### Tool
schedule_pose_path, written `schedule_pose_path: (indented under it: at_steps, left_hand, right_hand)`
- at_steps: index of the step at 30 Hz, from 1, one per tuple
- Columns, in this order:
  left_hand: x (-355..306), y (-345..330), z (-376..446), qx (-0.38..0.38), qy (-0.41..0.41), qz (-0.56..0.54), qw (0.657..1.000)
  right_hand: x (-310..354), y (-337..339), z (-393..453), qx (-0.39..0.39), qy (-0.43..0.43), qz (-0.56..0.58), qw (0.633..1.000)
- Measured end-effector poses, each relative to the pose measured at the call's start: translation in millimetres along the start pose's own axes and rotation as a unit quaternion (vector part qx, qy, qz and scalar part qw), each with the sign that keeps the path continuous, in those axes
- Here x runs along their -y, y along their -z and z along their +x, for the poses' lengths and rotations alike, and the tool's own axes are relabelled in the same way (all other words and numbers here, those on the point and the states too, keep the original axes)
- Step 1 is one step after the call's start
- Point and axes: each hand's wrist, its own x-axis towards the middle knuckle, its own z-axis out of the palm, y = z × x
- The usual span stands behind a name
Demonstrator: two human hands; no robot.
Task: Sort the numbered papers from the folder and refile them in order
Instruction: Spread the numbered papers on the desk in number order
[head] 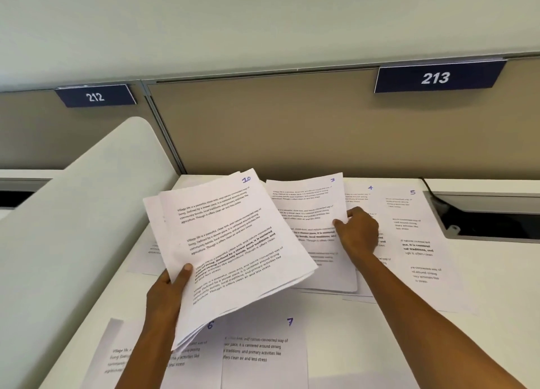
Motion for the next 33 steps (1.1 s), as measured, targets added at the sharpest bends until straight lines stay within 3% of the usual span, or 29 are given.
schedule_pose_path:
  at_steps: [3, 5, 8, 10, 16, 20, 33]
  left_hand:
    - [-5.8, -3.9, -6.4, 0.006, -0.011, -0.018, 1.0]
    - [-8.0, -6.9, -9.7, 0.009, -0.017, -0.039, 0.999]
    - [-11.5, -13.7, -15.7, 0.016, -0.024, -0.054, 0.998]
    - [-12.1, -16.5, -18.9, 0.02, -0.021, -0.07, 0.997]
    - [-11.3, -11.0, -21.2, 0.023, 0.012, -0.124, 0.992]
    - [-12.0, -7.6, -23.2, 0.018, 0.015, -0.126, 0.992]
    - [-4.1, 4.0, -85.8, 0.048, 0.005, -0.162, 0.986]
  right_hand:
    - [1.8, 4.2, -0.7, -0.06, 0.045, -0.03, 0.997]
    - [13.5, 8.1, -9.8, -0.047, 0.119, 0.05, 0.99]
    - [39.9, 9.8, -30.8, 0.183, 0.078, 0.24, 0.95]
    - [45.8, 3.9, -36.7, 0.253, 0.024, 0.283, 0.925]
    - [40.3, -3.0, -34.6, 0.258, -0.027, 0.317, 0.912]
    - [31.9, 4.1, -29.8, 0.221, -0.032, 0.317, 0.922]
    - [-56.5, 104.7, -76.2, 0.167, -0.081, 0.359, 0.915]
